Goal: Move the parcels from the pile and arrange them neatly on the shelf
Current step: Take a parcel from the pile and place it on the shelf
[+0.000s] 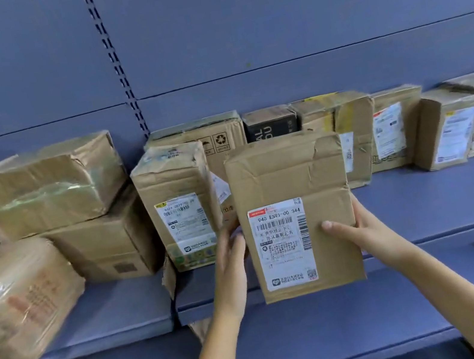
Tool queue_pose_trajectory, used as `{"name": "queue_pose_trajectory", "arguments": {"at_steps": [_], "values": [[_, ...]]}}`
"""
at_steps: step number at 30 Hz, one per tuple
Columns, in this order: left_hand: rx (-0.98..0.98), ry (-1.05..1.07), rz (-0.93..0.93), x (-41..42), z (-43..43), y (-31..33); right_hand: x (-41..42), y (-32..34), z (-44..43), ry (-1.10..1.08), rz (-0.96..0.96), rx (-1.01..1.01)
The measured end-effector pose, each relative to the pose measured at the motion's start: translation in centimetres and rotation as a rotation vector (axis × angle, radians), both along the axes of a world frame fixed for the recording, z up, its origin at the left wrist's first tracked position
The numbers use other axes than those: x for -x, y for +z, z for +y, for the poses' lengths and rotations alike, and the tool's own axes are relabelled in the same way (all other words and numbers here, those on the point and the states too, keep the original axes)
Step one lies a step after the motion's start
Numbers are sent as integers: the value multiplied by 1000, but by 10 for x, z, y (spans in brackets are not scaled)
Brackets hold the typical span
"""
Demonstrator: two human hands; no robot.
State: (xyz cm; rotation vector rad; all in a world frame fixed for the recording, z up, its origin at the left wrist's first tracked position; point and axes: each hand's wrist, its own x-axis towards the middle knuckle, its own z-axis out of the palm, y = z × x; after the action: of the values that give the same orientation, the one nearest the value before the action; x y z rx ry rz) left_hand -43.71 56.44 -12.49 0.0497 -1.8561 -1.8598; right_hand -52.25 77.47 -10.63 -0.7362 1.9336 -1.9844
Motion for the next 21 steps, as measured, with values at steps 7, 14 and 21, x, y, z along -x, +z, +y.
{"name": "queue_pose_trajectory", "arguments": {"at_steps": [7, 14, 21], "values": [[356, 100, -4, 14, -22, -23, 27, -22, -27, -6, 16, -14], [676, 716, 73, 35, -46, -48, 53, -38, -67, -9, 174, -58], [537, 831, 66, 65, -54, -44, 82, -41, -85, -62, 259, -55]]}}
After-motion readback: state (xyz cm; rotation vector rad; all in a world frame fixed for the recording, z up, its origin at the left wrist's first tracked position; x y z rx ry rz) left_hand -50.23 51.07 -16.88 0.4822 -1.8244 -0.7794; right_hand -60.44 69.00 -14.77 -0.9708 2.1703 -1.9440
